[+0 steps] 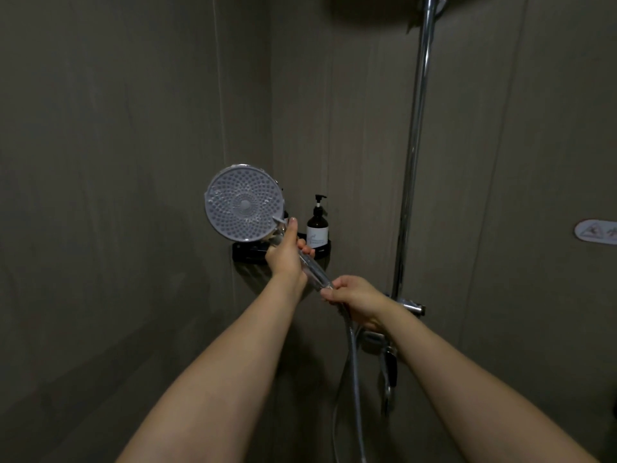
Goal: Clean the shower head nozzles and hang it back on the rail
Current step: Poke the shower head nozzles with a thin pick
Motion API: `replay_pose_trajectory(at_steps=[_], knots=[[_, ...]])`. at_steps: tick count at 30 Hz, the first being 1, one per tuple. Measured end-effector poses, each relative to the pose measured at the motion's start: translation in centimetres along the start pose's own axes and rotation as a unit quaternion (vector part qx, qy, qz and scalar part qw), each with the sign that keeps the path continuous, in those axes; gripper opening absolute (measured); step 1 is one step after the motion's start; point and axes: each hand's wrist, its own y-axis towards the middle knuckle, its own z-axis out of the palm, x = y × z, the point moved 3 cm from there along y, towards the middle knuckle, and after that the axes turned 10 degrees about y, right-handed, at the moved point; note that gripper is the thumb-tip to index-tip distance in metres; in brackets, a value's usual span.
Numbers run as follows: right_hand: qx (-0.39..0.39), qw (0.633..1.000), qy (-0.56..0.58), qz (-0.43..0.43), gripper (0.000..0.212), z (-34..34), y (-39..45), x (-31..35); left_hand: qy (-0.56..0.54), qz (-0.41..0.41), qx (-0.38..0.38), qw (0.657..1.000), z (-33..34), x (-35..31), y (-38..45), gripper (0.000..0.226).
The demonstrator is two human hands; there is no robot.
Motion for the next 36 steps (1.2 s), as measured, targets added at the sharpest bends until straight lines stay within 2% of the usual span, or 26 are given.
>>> replay_pose_trajectory(at_steps=[4, 9, 11, 15, 17, 23, 27, 32, 36], knots=[[0.067, 0.991, 0.112, 0.041, 0.022, 0.0, 0.0, -0.4, 0.006, -0.004, 0.013, 1.0, 0.1, 0.1, 0.1, 0.022], [0.075, 0.996, 0.029, 0.05, 0.011, 0.1, -0.3, -0.3, -0.005, -0.01, 0.015, 1.0, 0.3, 0.5, 0.1, 0.023], [0.077, 0.995, 0.037, 0.055, 0.011, 0.5, -0.3, -0.5, 0.004, -0.005, 0.015, 1.0, 0.3, 0.3, 0.3, 0.022], [0.097, 0.981, 0.096, 0.137, 0.041, 0.5, -0.4, -0.8, 0.026, -0.001, 0.015, 1.0, 0.4, 0.6, 0.5, 0.02], [0.098, 0.981, 0.087, 0.144, 0.045, 0.2, -0.4, -0.7, 0.025, -0.005, 0.013, 1.0, 0.4, 0.7, 0.4, 0.021], [0.075, 0.986, 0.123, 0.08, 0.036, 0.0, 0.2, -1.1, -0.006, -0.013, 0.001, 1.0, 0.1, 0.6, 0.6, 0.024], [0.075, 0.992, 0.093, 0.042, 0.028, 0.3, 0.3, -1.1, 0.013, -0.012, 0.0, 1.0, 0.1, 0.5, 0.7, 0.024], [0.083, 0.99, 0.1, 0.057, 0.028, 0.1, 0.1, -0.9, 0.024, -0.009, 0.002, 1.0, 0.3, 0.3, 0.6, 0.023], [0.041, 0.999, 0.012, 0.014, 0.012, -0.5, 0.3, -0.9, 0.014, -0.012, 0.0, 1.0, 0.3, 0.4, 0.4, 0.022]])
